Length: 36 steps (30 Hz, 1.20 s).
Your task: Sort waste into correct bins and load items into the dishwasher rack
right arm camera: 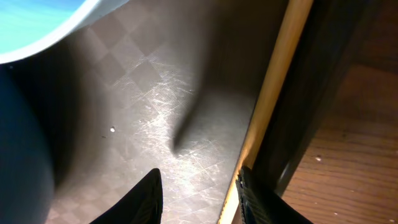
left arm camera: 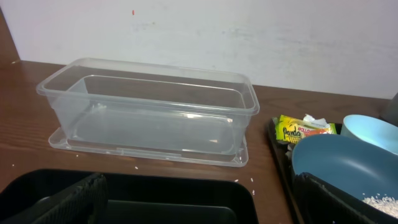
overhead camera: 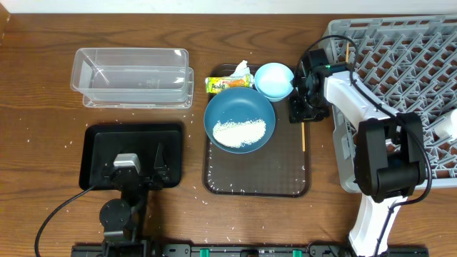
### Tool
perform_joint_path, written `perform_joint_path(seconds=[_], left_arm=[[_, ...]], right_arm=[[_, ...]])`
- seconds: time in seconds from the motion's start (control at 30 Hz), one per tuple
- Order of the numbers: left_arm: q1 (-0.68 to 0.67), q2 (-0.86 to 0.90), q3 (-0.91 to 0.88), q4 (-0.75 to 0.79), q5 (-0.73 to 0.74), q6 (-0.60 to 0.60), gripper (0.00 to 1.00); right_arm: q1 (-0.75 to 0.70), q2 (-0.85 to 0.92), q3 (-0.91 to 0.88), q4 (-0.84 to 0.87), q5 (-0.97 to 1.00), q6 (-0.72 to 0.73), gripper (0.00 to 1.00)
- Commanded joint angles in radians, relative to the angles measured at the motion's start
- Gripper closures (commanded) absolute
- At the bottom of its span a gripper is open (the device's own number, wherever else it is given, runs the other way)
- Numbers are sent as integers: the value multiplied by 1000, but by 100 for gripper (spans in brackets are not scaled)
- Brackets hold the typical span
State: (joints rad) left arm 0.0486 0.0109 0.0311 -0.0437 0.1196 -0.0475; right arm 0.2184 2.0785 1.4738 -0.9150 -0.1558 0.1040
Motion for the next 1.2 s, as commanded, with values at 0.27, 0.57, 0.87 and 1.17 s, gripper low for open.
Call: perform_joint_path(seconds=[0.27, 0.57, 0.87, 1.17], left_arm=[[-4, -6, -27, -18, 0, 10, 2], [-4, -6, -27, -18, -1, 10, 2], [-4, -6, -27, -18, -1, 10, 2], [-4, -6, -27, -18, 0, 10, 2]], right_arm=[[50, -6, -23, 34, 107, 18, 60], [96, -5, -107, 133, 232, 198, 80], [80, -20, -20, 26, 227, 262, 99], [-41, -96, 303, -176, 227, 128, 99]])
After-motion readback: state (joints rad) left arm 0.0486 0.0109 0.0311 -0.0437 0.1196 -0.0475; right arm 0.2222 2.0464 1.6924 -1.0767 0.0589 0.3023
